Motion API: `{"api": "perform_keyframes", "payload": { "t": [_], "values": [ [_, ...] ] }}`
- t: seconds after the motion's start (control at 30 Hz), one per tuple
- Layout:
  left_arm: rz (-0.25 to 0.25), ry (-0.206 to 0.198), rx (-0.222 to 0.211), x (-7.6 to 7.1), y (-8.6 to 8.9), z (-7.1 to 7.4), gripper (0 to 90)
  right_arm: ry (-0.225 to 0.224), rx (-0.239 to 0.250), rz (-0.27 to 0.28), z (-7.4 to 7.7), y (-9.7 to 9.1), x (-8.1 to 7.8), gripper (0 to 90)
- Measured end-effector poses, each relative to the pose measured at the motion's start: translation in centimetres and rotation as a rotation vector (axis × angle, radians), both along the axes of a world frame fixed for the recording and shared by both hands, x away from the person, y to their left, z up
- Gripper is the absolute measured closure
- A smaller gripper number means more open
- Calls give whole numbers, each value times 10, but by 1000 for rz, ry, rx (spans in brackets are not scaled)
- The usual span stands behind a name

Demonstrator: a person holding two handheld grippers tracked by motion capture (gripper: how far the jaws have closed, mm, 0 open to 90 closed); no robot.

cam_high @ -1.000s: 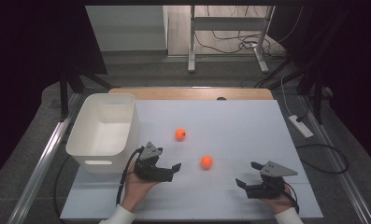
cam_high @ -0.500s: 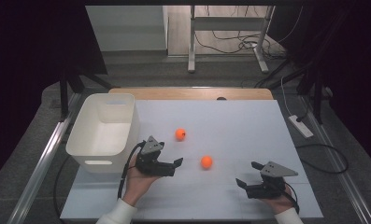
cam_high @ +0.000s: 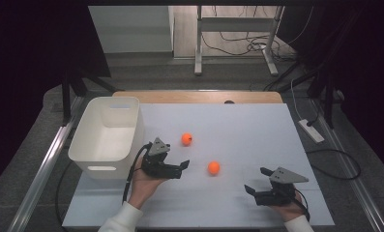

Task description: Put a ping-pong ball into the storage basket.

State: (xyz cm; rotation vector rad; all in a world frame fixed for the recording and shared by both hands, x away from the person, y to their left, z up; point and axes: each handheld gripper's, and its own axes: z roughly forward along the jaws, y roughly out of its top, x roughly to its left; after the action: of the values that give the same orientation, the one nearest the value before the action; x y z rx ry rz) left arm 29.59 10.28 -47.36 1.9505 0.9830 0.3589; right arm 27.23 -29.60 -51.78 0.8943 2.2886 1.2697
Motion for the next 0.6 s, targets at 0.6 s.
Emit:
{"api": "perform_keyframes", "payload": {
  "t": [0.6],
  "values": [
    [31,50,-5,21,5,-6,88,2,-1,0,0,0,1,99]
  ]
}}
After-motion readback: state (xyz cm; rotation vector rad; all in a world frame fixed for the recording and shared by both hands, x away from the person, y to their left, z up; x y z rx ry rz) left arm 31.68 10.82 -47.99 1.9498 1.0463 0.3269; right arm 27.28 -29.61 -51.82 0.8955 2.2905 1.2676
